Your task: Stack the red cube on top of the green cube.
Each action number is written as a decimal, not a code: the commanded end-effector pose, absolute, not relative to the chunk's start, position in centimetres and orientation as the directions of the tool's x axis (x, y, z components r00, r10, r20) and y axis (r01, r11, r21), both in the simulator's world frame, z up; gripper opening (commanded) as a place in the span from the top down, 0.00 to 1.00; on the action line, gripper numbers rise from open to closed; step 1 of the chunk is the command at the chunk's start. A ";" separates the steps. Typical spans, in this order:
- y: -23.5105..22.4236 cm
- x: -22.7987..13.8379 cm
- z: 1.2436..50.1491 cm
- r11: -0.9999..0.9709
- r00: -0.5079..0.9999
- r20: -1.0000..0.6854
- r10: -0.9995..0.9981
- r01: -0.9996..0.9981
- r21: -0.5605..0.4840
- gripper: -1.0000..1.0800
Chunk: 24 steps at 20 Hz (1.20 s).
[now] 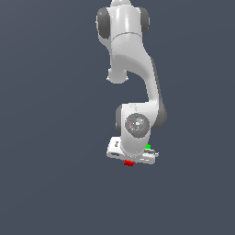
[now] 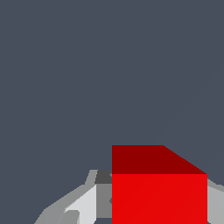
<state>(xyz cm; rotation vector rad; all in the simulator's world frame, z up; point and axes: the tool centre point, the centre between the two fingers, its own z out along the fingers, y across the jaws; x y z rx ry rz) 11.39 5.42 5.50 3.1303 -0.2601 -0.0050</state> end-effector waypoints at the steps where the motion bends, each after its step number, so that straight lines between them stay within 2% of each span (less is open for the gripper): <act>1: 5.4 11.4 7.6 -0.986 0.986 0.000 -0.165 -0.165 0.000 1.00; 10: 5.4 11.5 11.8 -0.986 0.986 0.000 -0.165 -0.165 0.000 1.00; 24: 6.5 10.6 11.2 -0.986 0.986 0.001 -0.165 -0.165 0.000 1.00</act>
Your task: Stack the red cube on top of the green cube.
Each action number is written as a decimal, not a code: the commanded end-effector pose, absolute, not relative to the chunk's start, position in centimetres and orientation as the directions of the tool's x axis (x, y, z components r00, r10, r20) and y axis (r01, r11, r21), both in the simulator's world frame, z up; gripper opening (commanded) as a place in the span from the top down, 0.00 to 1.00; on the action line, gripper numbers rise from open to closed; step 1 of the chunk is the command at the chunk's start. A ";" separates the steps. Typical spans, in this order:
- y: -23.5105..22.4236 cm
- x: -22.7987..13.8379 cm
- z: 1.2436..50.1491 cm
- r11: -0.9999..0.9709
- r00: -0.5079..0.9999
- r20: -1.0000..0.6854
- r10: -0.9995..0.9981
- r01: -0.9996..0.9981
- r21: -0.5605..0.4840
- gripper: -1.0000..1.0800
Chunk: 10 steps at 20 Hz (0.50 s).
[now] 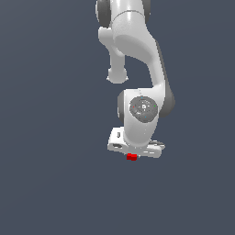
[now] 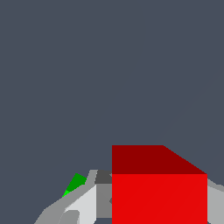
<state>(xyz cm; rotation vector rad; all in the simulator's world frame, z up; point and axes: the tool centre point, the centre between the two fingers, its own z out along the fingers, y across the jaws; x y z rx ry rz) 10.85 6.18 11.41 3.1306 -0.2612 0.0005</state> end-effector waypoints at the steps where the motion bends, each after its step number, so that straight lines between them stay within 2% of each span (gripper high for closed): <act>1: 6.8 10.3 11.0 -0.986 0.986 0.001 -0.165 -0.165 0.000 1.00; 10: 10.9 6.9 8.3 -0.986 0.986 0.000 -0.165 -0.165 0.000 1.00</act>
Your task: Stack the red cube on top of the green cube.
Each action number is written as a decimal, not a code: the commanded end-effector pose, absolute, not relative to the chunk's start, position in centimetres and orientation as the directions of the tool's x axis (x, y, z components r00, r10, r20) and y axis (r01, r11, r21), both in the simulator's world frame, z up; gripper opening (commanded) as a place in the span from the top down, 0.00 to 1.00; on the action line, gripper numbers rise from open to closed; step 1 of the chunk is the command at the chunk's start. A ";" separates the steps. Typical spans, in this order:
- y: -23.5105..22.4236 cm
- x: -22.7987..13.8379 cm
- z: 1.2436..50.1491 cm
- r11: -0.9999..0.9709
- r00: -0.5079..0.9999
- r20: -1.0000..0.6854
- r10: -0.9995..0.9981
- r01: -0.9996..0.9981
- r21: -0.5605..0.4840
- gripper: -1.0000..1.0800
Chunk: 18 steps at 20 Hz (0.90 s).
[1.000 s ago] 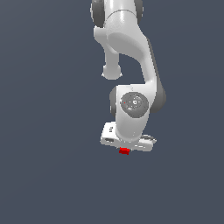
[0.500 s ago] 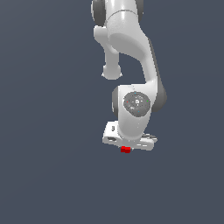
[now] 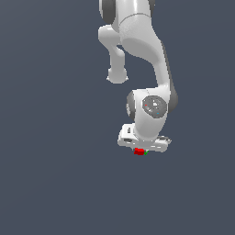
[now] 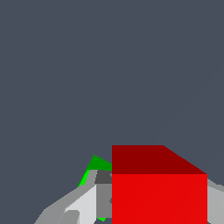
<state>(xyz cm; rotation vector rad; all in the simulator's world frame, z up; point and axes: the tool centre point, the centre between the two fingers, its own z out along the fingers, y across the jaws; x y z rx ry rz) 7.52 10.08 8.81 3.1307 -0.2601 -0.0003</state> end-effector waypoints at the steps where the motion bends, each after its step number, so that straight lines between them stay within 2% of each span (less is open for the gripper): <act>1: 11.3 6.5 8.0 -0.986 0.986 0.000 -0.165 -0.165 0.000 1.00; 13: 14.4 4.2 6.0 -0.986 0.986 0.000 -0.165 -0.165 0.000 1.00; 14: 14.4 4.2 6.0 -0.986 0.986 0.000 -0.165 -0.165 0.000 0.04; 18: 14.4 4.2 6.0 -0.986 0.986 0.000 -0.165 -0.165 0.000 0.04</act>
